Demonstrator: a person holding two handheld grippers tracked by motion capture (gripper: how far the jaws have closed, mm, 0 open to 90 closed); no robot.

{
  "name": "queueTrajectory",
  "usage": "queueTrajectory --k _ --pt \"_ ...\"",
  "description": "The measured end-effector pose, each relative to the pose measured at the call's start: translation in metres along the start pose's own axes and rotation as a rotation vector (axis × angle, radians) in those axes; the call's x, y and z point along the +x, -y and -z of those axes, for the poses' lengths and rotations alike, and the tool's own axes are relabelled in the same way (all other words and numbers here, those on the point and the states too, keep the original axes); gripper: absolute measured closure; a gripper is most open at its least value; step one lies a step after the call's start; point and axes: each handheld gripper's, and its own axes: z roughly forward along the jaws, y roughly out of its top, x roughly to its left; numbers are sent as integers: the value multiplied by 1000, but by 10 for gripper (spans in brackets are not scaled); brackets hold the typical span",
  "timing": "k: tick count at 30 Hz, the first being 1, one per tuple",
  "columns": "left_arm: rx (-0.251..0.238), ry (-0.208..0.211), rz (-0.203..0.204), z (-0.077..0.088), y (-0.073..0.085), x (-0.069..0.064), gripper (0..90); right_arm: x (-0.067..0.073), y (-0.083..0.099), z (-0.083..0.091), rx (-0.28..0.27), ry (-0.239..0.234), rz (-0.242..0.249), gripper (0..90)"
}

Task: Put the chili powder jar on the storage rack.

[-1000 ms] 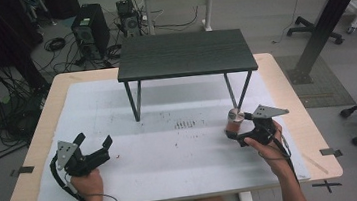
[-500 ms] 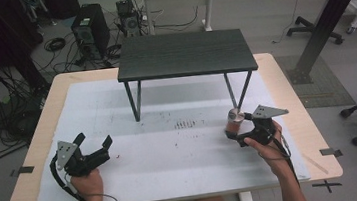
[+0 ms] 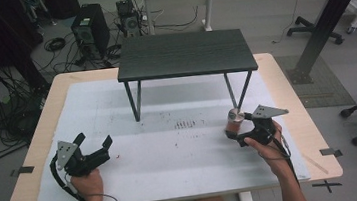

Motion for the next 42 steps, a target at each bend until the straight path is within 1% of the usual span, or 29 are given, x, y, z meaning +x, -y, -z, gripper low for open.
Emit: queueTrajectory --k 6,11,12,15,17,20,21,24,26,37,42 --pt "0 0 -1 0 0 0 2 0 0 0 5 3 4 46" --pt "0 0 0 0 0 0 2 0 0 0 9 18 10 78" --pt "0 0 0 0 0 0 2 0 0 0 11 28 13 105" --pt "0 0 1 0 0 0 2 -1 0 0 10 35 13 118" --pt "-1 0 1 0 0 0 2 0 0 1 8 43 19 166" --pt "0 1 1 0 0 0 2 0 0 1 7 51 23 184" --pt "0 0 0 0 0 0 2 0 0 1 5 53 27 215" --pt "0 0 0 0 0 0 2 0 1 1 1 62 33 252" --pt "0 0 0 0 0 0 2 0 1 1 1 65 37 297" --pt "1 0 -1 0 0 0 2 1 4 1 -4 72 52 404" --pt "1 -1 0 0 0 0 2 2 4 1 -5 72 58 426"
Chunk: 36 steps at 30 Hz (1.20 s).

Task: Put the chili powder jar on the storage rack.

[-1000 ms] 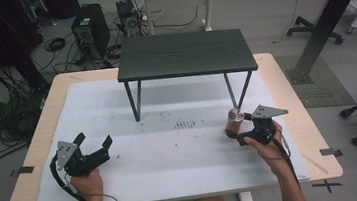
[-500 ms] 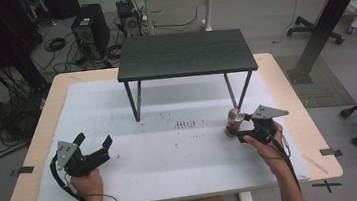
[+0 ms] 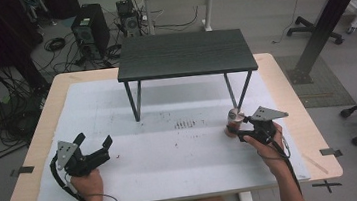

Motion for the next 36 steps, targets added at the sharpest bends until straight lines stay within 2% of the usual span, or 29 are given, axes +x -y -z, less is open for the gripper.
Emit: queueTrajectory --k 36 --pt "-2 1 1 0 0 0 2 0 1 0 -3 -1 9 429"
